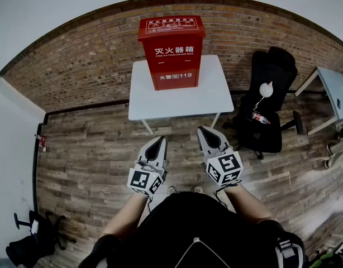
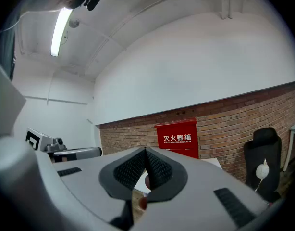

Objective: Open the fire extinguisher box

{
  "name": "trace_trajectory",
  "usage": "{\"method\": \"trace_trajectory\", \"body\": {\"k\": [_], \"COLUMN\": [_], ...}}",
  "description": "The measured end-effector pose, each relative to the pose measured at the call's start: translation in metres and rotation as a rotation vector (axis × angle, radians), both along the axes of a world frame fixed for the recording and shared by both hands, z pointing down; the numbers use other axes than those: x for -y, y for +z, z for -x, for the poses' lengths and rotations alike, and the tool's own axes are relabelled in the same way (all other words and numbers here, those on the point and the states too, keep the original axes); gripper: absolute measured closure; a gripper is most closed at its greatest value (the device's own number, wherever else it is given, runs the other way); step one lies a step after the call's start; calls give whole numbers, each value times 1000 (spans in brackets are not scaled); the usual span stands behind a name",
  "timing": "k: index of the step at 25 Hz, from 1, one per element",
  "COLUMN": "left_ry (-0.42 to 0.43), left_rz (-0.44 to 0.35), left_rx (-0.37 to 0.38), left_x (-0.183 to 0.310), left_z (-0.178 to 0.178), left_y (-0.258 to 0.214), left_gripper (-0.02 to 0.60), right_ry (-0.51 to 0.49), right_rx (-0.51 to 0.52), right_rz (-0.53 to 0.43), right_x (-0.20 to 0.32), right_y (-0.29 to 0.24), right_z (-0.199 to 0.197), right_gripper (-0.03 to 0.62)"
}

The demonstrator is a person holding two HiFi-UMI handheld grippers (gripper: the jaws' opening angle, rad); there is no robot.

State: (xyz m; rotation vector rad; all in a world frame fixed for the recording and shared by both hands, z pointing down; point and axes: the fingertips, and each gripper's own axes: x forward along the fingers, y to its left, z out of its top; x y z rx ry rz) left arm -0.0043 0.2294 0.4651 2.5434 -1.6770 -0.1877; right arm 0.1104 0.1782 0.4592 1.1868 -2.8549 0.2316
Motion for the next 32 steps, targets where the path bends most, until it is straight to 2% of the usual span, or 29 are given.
{"method": "trace_trajectory", "body": {"k": [16, 28, 32], "left_ry": [-6, 66, 80], "left_rz": [28, 24, 33], "left_rx": [-35, -12, -25], "left_x": [5, 14, 23], "left_z": [35, 64, 70], "left_y": [4, 7, 10], "left_gripper": [537, 537, 537], "right_ry": [-13, 23, 37], "right_rx": [-20, -19, -32], "right_rz": [16, 99, 119], "right_x": [-4, -2, 4], "right_y": [6, 20, 27], "right_z": [36, 67, 71], "right_gripper": [576, 576, 576]}}
